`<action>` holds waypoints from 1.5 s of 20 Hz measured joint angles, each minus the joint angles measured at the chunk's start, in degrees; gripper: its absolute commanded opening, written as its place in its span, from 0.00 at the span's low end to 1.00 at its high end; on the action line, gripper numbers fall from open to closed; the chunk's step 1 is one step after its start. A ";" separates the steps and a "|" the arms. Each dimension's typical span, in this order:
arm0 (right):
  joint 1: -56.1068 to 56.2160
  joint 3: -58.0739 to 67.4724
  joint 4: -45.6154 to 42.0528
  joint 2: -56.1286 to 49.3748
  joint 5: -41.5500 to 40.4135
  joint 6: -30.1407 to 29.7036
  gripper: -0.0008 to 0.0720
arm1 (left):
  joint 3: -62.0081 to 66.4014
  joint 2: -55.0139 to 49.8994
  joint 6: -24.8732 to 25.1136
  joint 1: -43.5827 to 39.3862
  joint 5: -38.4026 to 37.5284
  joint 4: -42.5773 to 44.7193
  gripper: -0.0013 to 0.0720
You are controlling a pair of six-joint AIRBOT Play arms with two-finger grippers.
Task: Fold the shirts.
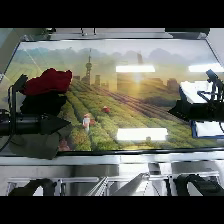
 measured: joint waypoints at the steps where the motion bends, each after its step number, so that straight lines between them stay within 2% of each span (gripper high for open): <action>1: 0.00 0.00 0.00 0.00 0.00 0.00 0.03 | 0.00 0.00 0.00 0.00 0.02 0.00 0.04; 17: 0.00 0.00 0.00 0.00 0.00 0.00 0.03 | 0.00 0.00 0.00 0.00 0.07 0.00 0.04; 21: 0.00 0.00 0.17 -0.11 -0.92 0.00 0.03 | 0.02 0.00 0.00 0.04 2.51 -0.26 0.05; 22: 0.00 0.00 0.24 -0.26 -1.33 0.00 0.04 | 0.39 -0.07 0.02 0.26 3.76 -0.02 0.23; 23: 0.00 0.00 0.24 -0.37 -1.57 0.00 0.04 | 1.36 -0.39 0.04 0.81 5.60 1.29 0.48; 24: 0.00 0.00 0.28 -0.50 -1.81 0.00 0.16 | 2.84 -1.09 0.02 1.70 7.74 3.43 0.48; 25: 0.00 0.00 0.31 -0.61 -1.95 -0.02 0.57 | 4.98 -2.27 0.04 3.06 10.45 6.27 0.48; 26: 0.00 0.00 0.33 -0.68 -2.01 -0.26 0.82 | 7.56 -4.02 0.07 4.83 13.16 9.49 0.54; 27: 0.00 0.00 0.46 -0.74 -2.29 -0.70 0.86 | 10.27 -6.25 0.09 6.78 15.63 12.35 1.00; 30: 0.00 0.00 0.46 -1.27 -2.99 -1.11 0.86 | 19.50 -17.20 0.04 13.38 20.92 17.94 1.00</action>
